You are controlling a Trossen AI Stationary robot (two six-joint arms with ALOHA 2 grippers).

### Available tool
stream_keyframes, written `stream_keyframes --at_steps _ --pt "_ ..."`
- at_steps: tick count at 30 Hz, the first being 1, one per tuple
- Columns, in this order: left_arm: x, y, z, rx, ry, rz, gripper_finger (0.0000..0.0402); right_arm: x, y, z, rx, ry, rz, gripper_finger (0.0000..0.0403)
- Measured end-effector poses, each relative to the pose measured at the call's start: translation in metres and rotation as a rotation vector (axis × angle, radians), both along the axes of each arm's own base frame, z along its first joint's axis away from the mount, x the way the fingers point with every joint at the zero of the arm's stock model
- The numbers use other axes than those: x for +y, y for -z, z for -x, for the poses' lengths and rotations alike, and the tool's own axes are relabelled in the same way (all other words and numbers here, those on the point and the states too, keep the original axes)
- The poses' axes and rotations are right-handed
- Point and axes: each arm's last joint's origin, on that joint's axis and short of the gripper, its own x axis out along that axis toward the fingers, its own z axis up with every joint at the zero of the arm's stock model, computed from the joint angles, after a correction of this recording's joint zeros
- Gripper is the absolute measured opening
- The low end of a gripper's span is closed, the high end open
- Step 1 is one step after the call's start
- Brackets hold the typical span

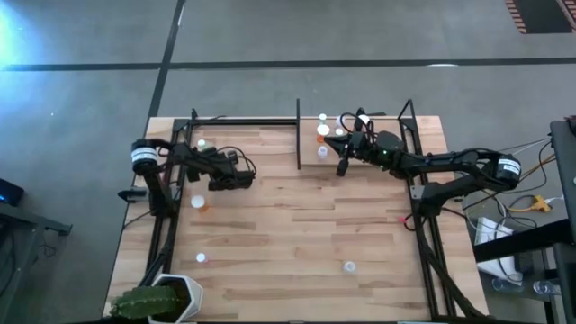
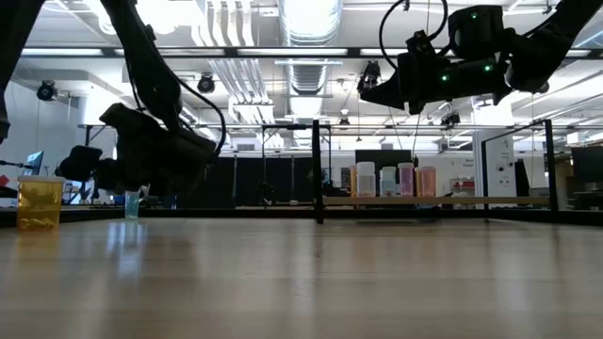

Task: Pick and place medicine bottles onto shelf by color
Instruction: Put the blue pill bottle on the shelf

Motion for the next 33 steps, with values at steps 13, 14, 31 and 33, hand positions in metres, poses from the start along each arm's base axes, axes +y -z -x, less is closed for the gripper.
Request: stream_keyframes --at_steps 13,14,31,33 --pt "0.039 0.007 0.007 0.015 -0.051 0.043 0.0163 0.000 0.000 0.000 0.003 -0.004 0.008 0.0009" --pt "0.042 0.008 0.007 0.014 -0.051 0.052 0.0163 0.000 0.000 0.000 0.003 -0.004 0.009 0.0009" --pt "0.063 0.009 0.020 0.035 -0.120 0.077 0.0160 0.001 0.000 0.000 0.009 -0.010 0.026 0.0009" --pt "0.064 0.009 0.020 0.035 -0.120 0.077 0.0153 0.001 0.000 0.000 0.009 -0.010 0.027 0.0009"
